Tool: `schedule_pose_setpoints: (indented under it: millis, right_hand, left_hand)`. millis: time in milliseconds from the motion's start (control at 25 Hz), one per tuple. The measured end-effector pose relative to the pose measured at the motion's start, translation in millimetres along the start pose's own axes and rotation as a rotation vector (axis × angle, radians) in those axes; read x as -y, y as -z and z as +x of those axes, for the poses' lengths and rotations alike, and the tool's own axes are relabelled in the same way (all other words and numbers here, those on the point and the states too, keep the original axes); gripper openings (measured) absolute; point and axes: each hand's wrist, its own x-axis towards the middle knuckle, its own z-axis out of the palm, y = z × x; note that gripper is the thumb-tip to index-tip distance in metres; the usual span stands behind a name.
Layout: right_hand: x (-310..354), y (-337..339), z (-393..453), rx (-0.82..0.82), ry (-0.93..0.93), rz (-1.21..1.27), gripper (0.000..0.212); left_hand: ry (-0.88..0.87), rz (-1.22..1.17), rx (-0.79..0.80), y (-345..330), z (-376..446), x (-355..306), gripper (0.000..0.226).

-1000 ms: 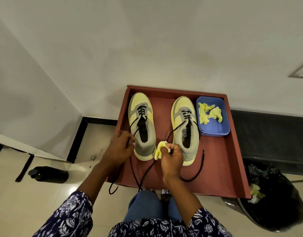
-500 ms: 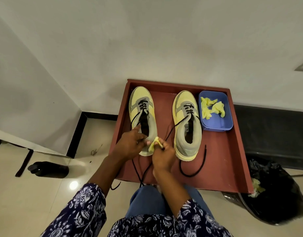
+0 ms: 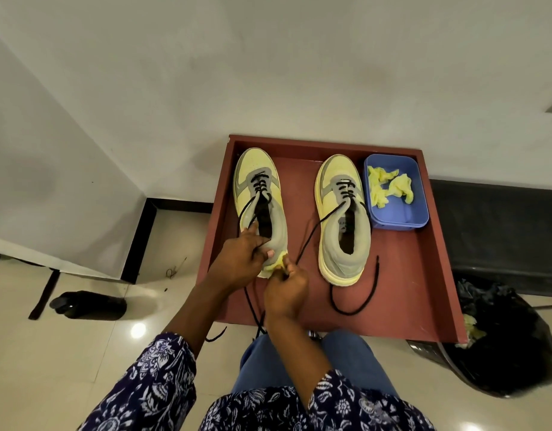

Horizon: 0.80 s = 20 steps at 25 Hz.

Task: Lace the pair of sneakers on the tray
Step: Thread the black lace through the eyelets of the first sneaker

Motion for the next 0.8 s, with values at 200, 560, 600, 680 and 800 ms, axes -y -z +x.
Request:
schedule_pose_setpoints:
  millis: [200,560,600,680,800]
  right_hand:
    - [3.9,0.7,8.5,-0.004,-0.122,0.117,0.029]
    - [6.4,4.3,9.9,0.019,-0.178,0.125,0.031]
    - [4.6,0.4,-0.1,0.007,-0.188,0.137,0.030]
    - [2.9,-5.7,-14.8,-0.012,-0.208,0.173,0.026]
    - [5.5,-4.3,-10.1,-0.018,-0.236,0.214,0.027]
  left_hand:
    - [0.001,0.013,0.055,3.7,3.9,5.7,0.034]
    - [0.001,0.001,0.052,3.3,4.2,4.1,0.032]
    - [0.003,0.004,0.053,3.7,4.2,3.8,0.033]
    - [0.002,0.013,0.062,4.1,4.2,3.8,0.033]
    - [0.004,0.000,0.084,4.1,3.8,5.6,0.031]
